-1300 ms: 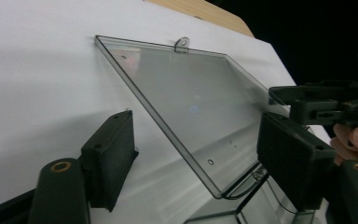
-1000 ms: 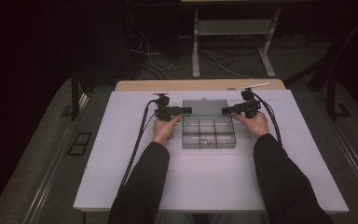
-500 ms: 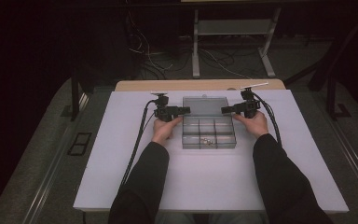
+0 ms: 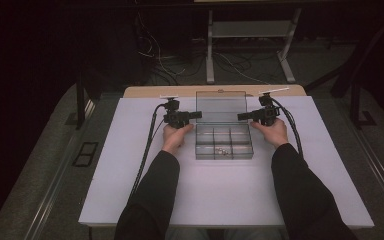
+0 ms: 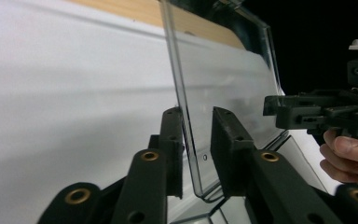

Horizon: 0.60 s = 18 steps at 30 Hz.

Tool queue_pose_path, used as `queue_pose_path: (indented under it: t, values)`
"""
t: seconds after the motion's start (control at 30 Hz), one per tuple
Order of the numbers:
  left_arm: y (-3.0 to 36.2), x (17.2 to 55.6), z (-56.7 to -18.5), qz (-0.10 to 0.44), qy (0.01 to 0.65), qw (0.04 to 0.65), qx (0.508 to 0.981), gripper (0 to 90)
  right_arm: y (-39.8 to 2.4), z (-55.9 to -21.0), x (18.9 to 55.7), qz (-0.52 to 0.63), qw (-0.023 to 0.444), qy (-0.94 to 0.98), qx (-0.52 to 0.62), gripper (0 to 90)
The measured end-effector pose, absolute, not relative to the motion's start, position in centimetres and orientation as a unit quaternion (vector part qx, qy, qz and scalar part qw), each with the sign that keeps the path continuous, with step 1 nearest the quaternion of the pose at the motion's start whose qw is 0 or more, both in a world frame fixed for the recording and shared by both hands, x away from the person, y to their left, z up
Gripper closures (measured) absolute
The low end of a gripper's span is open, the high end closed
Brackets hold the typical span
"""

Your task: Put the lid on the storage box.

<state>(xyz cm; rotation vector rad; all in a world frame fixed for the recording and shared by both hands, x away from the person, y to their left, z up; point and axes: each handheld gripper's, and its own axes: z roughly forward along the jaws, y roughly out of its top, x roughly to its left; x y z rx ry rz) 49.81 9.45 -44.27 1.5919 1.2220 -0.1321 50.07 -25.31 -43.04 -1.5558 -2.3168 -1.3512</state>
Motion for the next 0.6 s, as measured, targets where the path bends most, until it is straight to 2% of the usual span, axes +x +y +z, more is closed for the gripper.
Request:
queue_pose_path:
  t: [0.2,0.6]
  values:
    - [9.49,49.36,-43.72,-0.042,0.504,0.54,0.673,78.8,-25.5,-42.8,49.56,-0.443,0.017,-0.745,-0.498,64.8]
    - [9.27,48.77,-43.27,-0.019,0.492,0.539,0.683,78.7,-25.59,-42.14,48.92,-0.437,-0.004,-0.757,-0.485,70.3]
